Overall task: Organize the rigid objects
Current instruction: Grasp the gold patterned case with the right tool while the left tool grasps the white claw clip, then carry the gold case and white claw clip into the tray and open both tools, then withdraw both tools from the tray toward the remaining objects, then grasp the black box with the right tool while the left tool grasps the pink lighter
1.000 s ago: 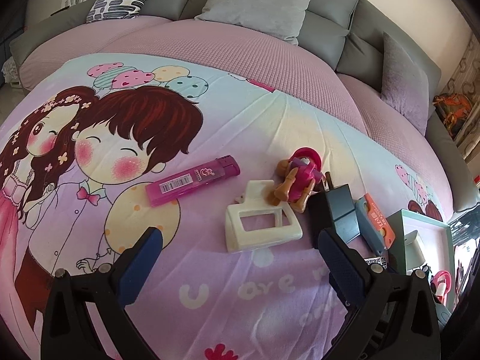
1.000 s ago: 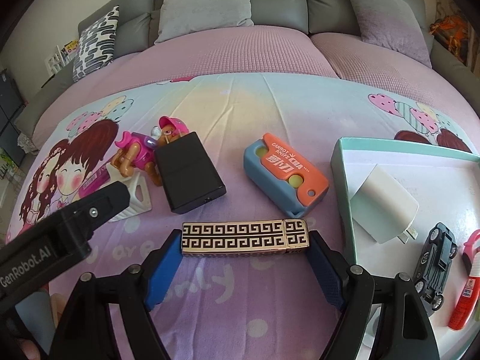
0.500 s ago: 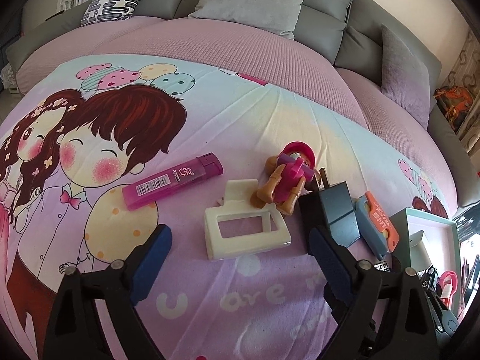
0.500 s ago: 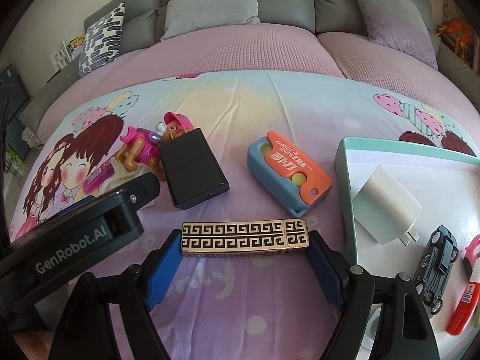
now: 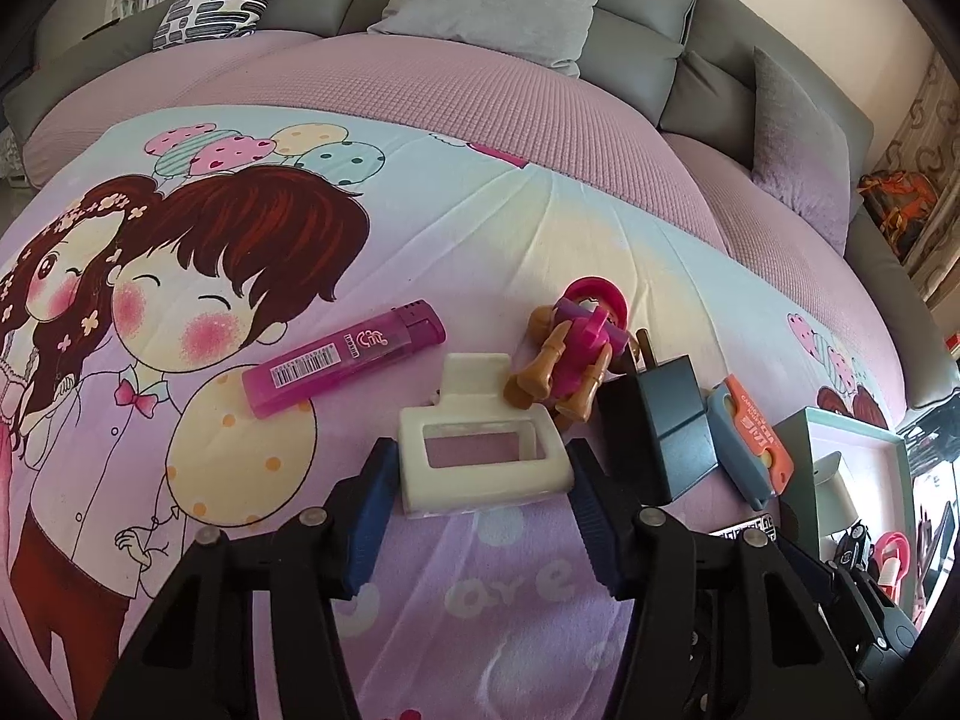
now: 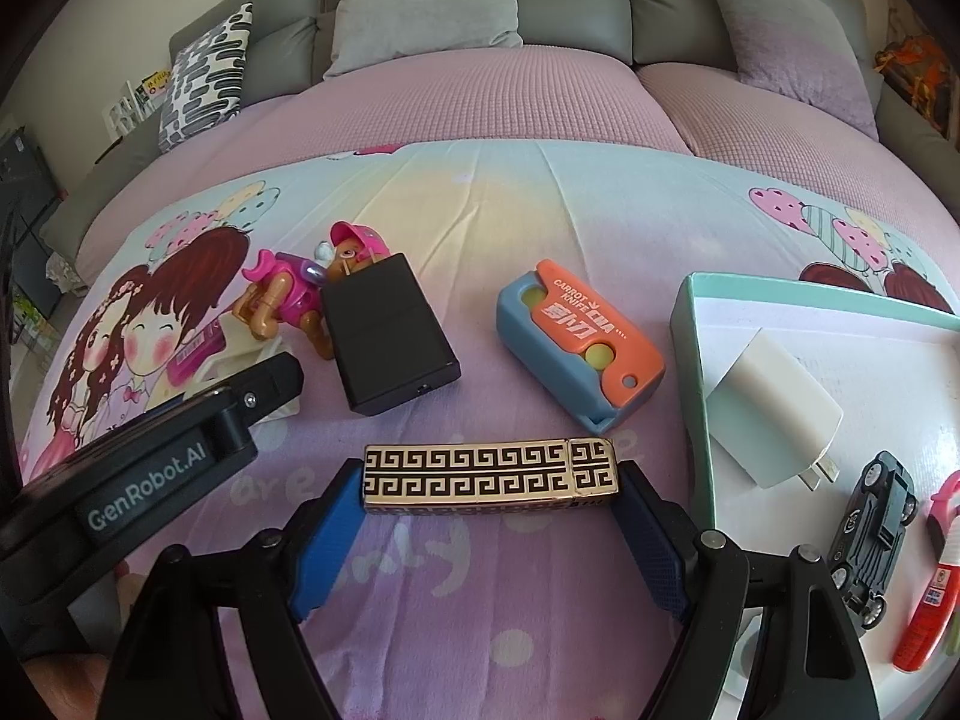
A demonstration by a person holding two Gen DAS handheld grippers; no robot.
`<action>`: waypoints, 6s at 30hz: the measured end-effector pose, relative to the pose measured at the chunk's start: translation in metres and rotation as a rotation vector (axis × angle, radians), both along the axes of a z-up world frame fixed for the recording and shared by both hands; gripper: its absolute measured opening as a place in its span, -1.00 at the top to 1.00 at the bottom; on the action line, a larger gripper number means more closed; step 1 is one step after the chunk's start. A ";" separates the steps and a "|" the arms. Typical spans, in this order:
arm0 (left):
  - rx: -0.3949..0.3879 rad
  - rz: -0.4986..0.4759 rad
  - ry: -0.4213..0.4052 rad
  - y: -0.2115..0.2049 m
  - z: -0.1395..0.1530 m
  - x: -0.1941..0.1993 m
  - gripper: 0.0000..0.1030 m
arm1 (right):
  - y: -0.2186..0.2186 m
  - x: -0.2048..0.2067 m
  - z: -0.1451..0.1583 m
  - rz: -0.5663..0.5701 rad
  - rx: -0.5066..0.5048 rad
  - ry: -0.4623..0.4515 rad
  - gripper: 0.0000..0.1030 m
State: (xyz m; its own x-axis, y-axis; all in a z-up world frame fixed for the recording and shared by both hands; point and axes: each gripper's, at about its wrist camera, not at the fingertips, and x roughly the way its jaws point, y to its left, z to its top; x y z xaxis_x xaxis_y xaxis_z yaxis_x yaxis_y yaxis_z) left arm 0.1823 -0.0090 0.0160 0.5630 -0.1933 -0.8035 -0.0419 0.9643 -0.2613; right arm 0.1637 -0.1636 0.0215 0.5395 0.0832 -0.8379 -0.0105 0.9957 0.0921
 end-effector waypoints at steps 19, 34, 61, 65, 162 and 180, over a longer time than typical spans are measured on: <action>0.030 0.053 -0.169 0.022 0.066 -0.034 -0.12 | -0.020 -0.018 0.048 -0.038 0.031 -0.105 -0.62; 0.051 -0.073 -0.203 -0.027 0.087 -0.041 -0.12 | -0.093 -0.034 0.076 -0.217 -0.017 -0.142 -0.61; 0.057 -0.485 -0.179 -0.210 0.067 -0.053 -0.12 | -0.241 -0.078 0.069 -0.628 -0.042 -0.137 -0.62; 0.059 -0.505 -0.192 -0.224 0.064 -0.054 -0.12 | -0.241 -0.075 0.066 -0.627 -0.048 -0.137 -0.62; 0.118 0.209 -0.061 0.061 0.019 0.008 -0.96 | 0.024 0.020 0.028 0.061 0.028 -0.165 -0.81; 0.243 0.070 -0.028 0.053 -0.014 0.036 -0.86 | 0.034 0.042 0.012 0.081 0.015 -0.150 -0.27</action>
